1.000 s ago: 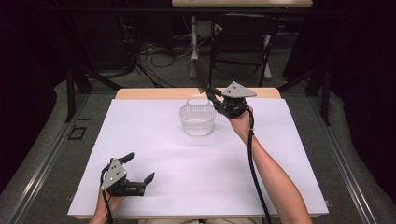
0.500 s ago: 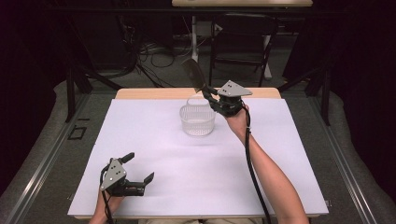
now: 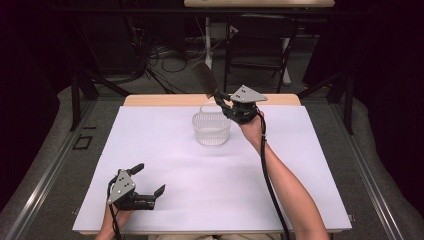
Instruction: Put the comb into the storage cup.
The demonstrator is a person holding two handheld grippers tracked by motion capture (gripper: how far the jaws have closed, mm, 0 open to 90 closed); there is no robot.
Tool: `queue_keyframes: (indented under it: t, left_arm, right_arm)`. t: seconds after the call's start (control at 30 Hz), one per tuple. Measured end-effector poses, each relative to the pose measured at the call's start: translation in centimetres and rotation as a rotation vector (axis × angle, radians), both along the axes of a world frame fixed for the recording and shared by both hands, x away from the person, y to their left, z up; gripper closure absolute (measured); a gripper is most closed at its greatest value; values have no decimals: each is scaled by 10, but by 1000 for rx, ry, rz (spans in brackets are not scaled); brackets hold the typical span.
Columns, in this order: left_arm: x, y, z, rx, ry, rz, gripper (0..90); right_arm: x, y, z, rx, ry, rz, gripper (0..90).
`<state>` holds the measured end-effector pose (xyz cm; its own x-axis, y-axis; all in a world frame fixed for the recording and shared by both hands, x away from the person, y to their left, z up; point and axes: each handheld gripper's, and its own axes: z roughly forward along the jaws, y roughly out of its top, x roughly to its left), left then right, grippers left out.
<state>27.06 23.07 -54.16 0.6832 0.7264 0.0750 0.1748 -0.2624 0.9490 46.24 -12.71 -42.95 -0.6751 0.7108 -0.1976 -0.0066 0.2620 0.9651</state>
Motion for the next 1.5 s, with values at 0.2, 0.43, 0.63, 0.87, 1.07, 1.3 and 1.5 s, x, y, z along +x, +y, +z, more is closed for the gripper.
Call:
queue_keyframes:
  t: [0.2, 0.43, 0.63, 0.87, 1.07, 1.3, 1.5]
  left_arm:
    - [0, 0, 0, 1, -4, 0, 8]
    - [0, 0, 0, 1, -5, -1, 8]
    - [0, 0, 1, -1, -5, 0, 8]
    - [0, 0, 1, -1, -5, -2, 8]
    - [0, 1, 1, 0, -7, -2, 8]
    - [-1, 1, 1, 1, -9, -1, 8]
    - [-1, 0, 1, -1, -9, -2, 8]
  right_arm:
    - [2, 3, -1, 0, 1, 4, 726]
    - [3, 5, -2, 2, 4, 9, 726]
    - [5, 7, -3, 3, 9, 10, 725]
    - [7, 10, -5, 2, 13, 14, 725]
    - [8, 13, -6, 0, 16, 18, 725]
    - [9, 14, -8, -2, 19, 19, 725]
    - [11, 17, -9, -3, 25, 25, 725]
